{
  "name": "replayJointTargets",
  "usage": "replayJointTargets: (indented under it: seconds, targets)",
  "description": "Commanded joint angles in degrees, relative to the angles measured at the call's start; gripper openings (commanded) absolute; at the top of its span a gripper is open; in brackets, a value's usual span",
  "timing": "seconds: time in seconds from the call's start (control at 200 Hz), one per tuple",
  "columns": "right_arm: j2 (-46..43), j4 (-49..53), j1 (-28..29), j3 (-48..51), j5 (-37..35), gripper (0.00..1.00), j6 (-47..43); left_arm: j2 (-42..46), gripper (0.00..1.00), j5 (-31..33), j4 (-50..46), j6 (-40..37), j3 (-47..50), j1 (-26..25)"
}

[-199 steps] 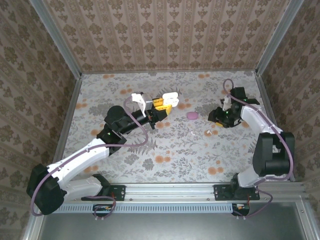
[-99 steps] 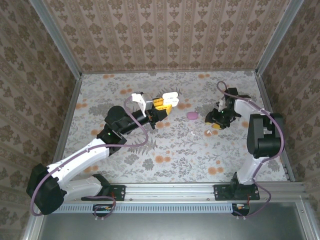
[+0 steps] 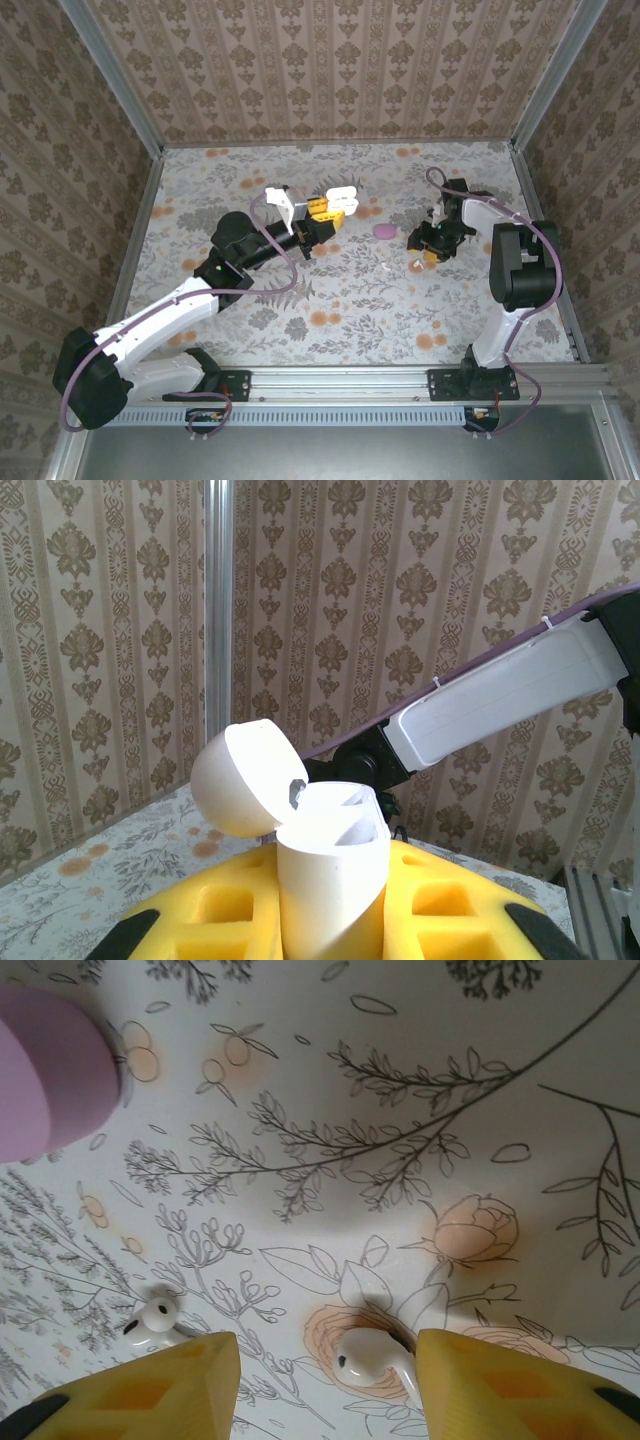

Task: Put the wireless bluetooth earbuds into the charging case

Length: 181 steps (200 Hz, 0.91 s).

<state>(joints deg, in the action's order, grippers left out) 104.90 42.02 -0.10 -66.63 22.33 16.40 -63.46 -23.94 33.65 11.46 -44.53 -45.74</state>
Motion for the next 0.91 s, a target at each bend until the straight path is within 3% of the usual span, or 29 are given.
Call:
replayJointTargets:
  seconds: [0.0,0.79,0.9]
  targets:
    - [0.6,0.8,0.4,1.7,-1.0,0.52,-0.5,0.4,0.19,0.2,1.1,-1.4,-1.8,-0.3]
    - [-2.7,1.0,3.7,4.5,0.9,0.48,2.1,1.9,0.19,0.6,0.3,-2.0,-0.9,-0.3]
    - [-3.3,1.9,3.9,4.1,-1.8,0.48,2.2,1.9,0.19,0.7,0.3,-2.0,-0.9,-0.3]
